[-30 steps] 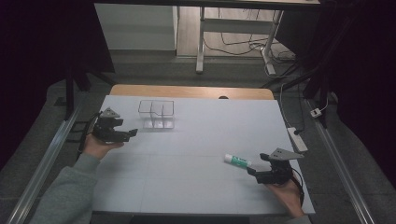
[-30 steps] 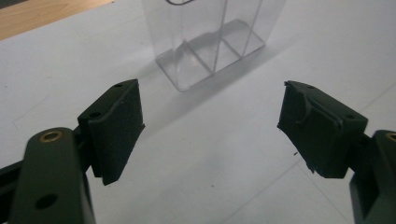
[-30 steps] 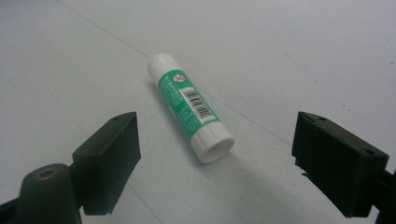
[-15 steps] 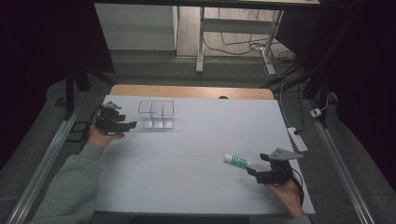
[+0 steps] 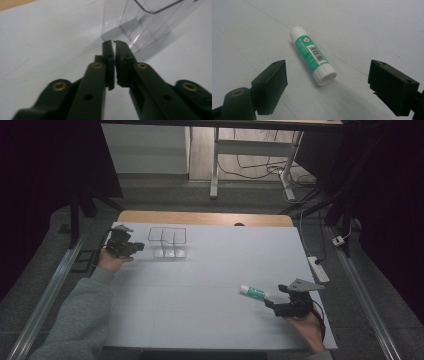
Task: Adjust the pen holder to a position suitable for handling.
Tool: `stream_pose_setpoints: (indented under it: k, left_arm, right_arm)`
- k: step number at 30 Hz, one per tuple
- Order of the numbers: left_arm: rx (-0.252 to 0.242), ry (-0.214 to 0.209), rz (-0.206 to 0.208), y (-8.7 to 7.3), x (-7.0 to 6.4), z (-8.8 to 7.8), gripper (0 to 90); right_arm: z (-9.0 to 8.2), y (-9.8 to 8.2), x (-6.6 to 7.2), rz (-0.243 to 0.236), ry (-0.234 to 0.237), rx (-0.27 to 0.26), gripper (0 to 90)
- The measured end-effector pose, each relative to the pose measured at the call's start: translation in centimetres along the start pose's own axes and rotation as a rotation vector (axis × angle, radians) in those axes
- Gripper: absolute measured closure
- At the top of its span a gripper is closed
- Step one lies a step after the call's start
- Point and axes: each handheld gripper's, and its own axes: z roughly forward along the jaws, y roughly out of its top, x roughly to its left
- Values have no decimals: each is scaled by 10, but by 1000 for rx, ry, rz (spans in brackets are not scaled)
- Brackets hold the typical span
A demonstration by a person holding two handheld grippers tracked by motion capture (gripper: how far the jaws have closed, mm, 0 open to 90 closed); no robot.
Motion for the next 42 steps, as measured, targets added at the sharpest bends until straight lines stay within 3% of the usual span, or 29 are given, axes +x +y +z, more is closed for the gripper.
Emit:
stream_pose_setpoints:
  k: [6,12,26,42]
  left_arm:
    - [14,2,2,6,3,9,887]
    - [7,-4,-22,10,7,16,887]
    - [13,-39,-19,13,5,27,887]
    - [20,-28,-22,18,6,30,888]
  right_arm:
    - [0,0,0,3,0,-8,154]
    - [0,0,0,4,-1,-7,155]
    - [0,0,0,4,5,-14,155]
    - [0,-1,0,7,14,-16,156]
